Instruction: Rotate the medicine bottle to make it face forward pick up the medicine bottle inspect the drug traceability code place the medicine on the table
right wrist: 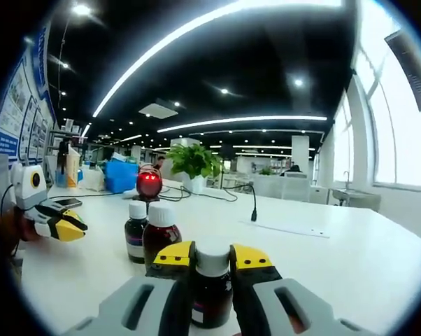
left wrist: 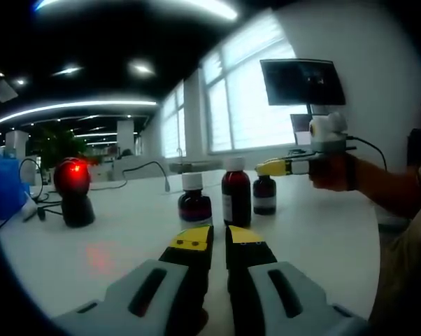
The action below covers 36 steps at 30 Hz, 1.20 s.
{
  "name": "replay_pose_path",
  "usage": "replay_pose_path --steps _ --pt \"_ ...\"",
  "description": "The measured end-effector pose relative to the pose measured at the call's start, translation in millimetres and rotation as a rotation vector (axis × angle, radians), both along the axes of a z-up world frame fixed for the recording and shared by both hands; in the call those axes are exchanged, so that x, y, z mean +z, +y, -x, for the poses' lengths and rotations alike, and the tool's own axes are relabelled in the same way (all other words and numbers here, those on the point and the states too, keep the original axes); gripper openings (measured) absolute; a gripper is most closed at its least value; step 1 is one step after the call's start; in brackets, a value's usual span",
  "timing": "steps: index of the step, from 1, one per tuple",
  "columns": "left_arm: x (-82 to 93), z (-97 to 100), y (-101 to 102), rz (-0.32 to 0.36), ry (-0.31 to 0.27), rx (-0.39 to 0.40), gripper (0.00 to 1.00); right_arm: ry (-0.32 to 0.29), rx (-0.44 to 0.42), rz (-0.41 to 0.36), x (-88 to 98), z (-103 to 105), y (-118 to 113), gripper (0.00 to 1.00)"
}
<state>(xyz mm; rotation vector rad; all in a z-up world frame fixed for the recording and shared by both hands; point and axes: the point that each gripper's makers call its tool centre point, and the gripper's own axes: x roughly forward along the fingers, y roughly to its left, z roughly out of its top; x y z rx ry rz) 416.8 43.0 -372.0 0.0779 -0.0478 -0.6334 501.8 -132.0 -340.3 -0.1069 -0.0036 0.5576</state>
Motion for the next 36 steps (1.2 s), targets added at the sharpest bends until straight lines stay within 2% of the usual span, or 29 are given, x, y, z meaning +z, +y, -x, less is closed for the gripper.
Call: replay_pose_path --steps 13,20,30,36 --pt "0.3 1.8 -0.5 -0.003 -0.003 0.000 0.00 -0.020 -0.096 0.014 0.4 -1.3 -0.1 0.16" --pt "0.3 2.1 -0.7 -0.005 -0.004 -0.002 0.00 -0.048 -0.140 0.068 1.3 -1.3 -1.4 0.17" --pt "0.1 2.2 -0.8 -0.007 -0.004 -0.002 0.00 -0.052 -0.123 0.073 1.9 2.1 -0.8 0.18" --pt "0.1 2.3 -0.9 -0.008 -0.005 -0.002 0.00 -0.011 -0.063 -0.013 5.4 2.7 1.1 0.21"
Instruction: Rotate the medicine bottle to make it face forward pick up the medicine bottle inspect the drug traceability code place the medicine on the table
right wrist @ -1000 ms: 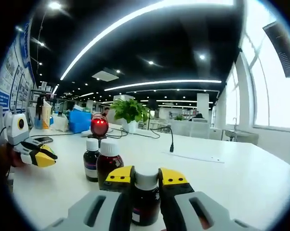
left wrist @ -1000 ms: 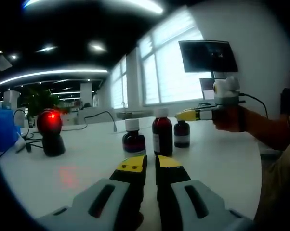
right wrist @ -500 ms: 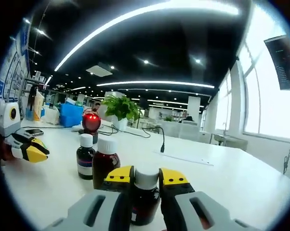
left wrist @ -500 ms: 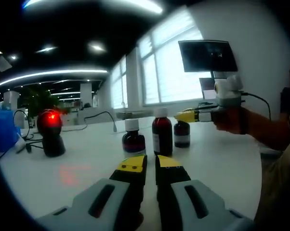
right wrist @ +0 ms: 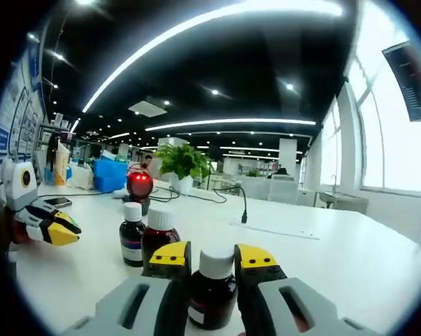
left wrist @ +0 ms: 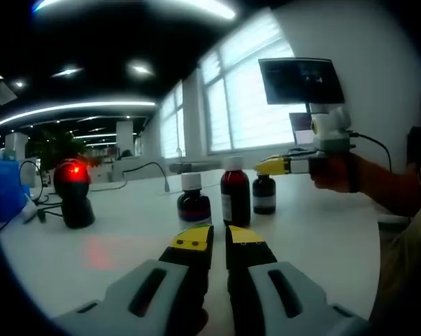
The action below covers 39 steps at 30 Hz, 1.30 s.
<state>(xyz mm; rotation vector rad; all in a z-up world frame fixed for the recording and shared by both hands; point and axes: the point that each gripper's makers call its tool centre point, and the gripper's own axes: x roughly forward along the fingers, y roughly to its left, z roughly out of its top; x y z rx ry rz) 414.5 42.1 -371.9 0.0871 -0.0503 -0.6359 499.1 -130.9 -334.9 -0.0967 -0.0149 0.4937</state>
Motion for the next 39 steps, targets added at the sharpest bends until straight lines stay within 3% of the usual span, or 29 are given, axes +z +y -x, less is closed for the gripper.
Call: replay_pose_path --steps 4,10,21,39 --pt "-0.3 0.2 -0.3 0.000 0.001 -0.003 0.00 0.015 0.027 -0.023 0.0 -1.9 -1.8 0.21" --pt "-0.4 -0.2 -0.2 0.001 0.002 -0.003 0.00 0.021 0.107 0.027 0.7 -3.2 0.1 0.21" --pt "-1.0 -1.9 0.5 -0.002 0.004 0.000 0.00 0.053 0.215 -0.004 -3.6 1.1 4.9 0.16" --pt "-1.2 -2.3 0.3 -0.004 0.004 0.001 0.00 0.036 0.170 0.013 -4.1 4.7 6.7 0.16"
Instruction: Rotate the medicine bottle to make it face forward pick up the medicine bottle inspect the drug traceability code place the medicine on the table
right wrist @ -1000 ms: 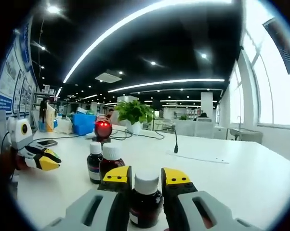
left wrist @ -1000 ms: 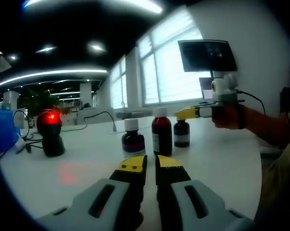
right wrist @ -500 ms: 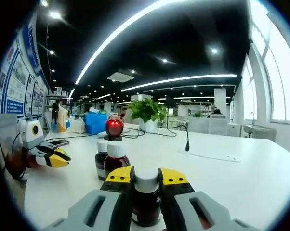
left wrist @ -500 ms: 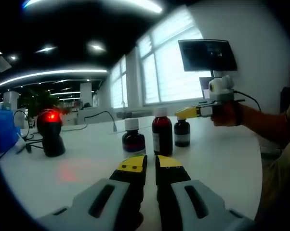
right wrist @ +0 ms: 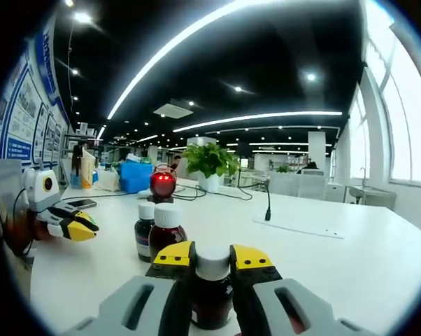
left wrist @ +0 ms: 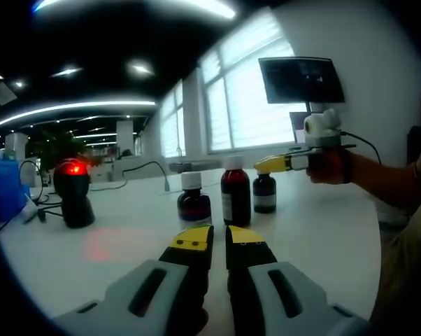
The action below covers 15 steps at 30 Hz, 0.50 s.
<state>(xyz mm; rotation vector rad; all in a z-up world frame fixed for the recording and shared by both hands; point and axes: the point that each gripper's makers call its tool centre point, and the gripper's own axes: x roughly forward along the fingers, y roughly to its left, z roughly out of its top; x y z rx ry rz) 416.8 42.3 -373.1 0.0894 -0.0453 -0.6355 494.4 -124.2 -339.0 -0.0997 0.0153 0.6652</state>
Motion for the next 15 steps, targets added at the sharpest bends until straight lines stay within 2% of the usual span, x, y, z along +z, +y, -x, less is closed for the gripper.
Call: replay_pose_path --steps 15 --pt "0.5 0.8 -0.2 -0.001 -0.004 -0.003 0.00 -0.047 -0.123 0.023 -0.4 3.8 -4.0 0.16"
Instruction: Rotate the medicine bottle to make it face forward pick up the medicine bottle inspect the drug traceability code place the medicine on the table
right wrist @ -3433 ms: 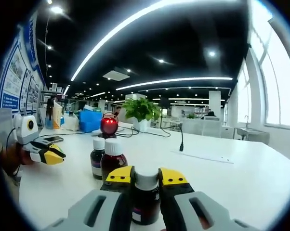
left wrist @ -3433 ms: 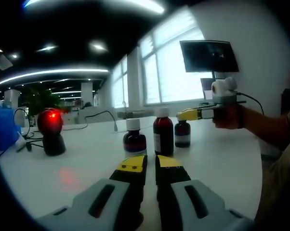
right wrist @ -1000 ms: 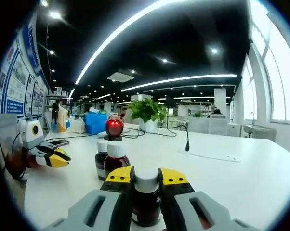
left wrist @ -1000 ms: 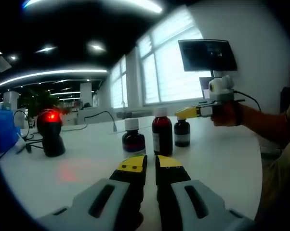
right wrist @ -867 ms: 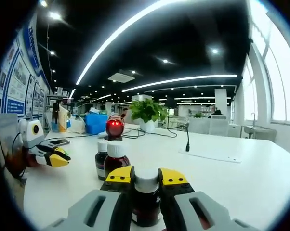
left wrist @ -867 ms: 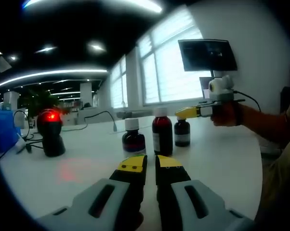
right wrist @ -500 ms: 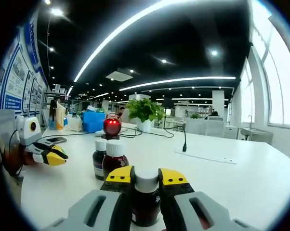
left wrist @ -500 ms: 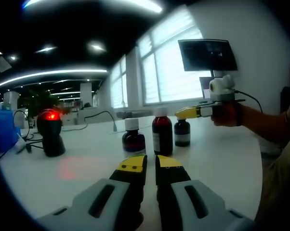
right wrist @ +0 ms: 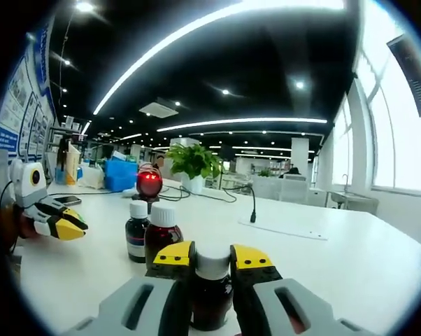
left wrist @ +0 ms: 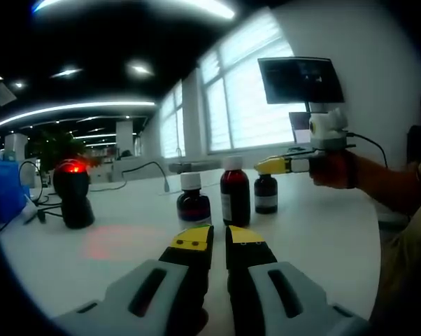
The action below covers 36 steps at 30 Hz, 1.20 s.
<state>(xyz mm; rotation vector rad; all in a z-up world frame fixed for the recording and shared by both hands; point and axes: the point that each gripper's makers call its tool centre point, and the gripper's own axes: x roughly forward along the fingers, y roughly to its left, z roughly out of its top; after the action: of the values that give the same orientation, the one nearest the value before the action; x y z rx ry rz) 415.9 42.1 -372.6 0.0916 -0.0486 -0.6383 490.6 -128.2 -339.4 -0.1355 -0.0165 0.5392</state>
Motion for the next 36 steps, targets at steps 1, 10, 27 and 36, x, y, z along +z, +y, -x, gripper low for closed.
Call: replay_pose_path --steps 1,10,27,36 --pt "0.0 0.1 -0.1 0.000 0.000 -0.001 0.00 -0.003 -0.011 0.000 -0.1 -0.3 0.6 0.16" --pt "0.3 0.9 -0.5 0.000 -0.003 -0.004 0.00 -0.019 -0.081 0.015 0.1 -2.3 2.5 0.16" --pt "0.6 1.7 -1.5 -0.005 -0.007 -0.009 0.00 -0.054 -0.201 0.065 0.5 -10.2 -3.4 0.17" --pt "0.6 2.2 -1.9 -0.005 -0.007 -0.008 0.00 -0.055 -0.191 0.067 1.2 -11.6 -7.1 0.18"
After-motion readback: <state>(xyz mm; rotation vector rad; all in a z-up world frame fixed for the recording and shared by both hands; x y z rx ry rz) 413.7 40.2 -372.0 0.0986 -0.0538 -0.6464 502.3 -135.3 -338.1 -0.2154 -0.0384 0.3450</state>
